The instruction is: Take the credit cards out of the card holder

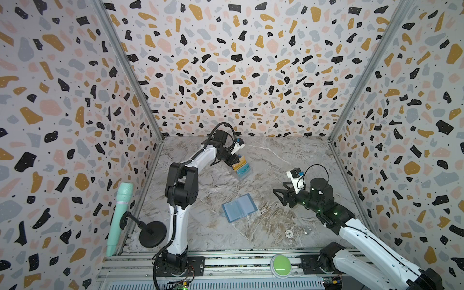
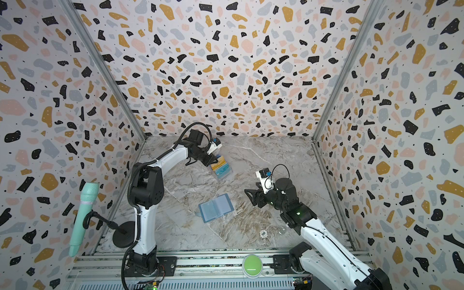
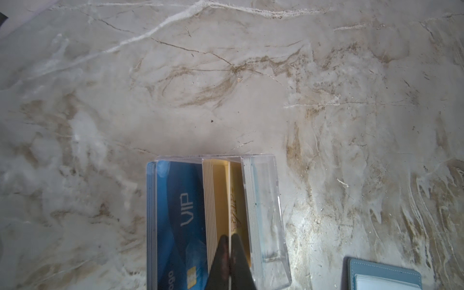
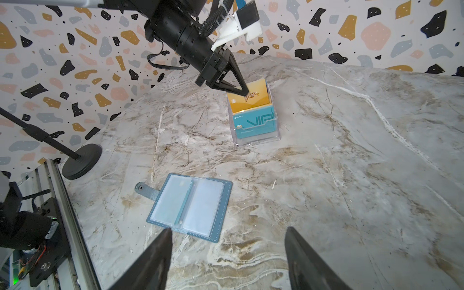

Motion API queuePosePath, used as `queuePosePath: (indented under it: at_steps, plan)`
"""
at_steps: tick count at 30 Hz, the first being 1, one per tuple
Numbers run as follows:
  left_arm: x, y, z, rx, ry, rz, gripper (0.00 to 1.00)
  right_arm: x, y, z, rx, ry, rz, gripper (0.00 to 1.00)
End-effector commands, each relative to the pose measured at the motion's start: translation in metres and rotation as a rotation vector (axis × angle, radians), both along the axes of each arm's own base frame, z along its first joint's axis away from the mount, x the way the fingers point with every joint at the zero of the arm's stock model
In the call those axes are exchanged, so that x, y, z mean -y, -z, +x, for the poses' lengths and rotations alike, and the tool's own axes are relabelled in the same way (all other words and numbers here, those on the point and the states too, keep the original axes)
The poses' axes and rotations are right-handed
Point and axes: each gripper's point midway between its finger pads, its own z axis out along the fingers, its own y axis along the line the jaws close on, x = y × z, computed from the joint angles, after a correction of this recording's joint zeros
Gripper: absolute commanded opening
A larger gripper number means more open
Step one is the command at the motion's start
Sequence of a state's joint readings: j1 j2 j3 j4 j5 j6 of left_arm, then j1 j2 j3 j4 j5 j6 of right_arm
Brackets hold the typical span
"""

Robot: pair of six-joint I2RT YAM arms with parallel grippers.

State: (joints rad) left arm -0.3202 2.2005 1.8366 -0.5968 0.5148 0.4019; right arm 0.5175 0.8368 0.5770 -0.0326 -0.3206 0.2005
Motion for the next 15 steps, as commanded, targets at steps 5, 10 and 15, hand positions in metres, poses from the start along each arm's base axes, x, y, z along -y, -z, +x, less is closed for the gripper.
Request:
queuePosePath:
  at_steps: [5,10,15]
  plan:
    - [-0.004,0.01,0.007,0.004,-0.043,-0.01,0.0,-0.001,-0.007,-0.002,0.028,-0.003,0.007,0.71]
    - [-0.006,0.017,0.009,-0.001,-0.058,0.001,0.0,-0.001,-0.007,-0.002,0.031,-0.004,0.007,0.71]
    - [-0.007,0.023,0.007,-0.009,-0.057,0.01,0.0,-0.001,-0.007,-0.002,0.033,-0.003,0.004,0.71]
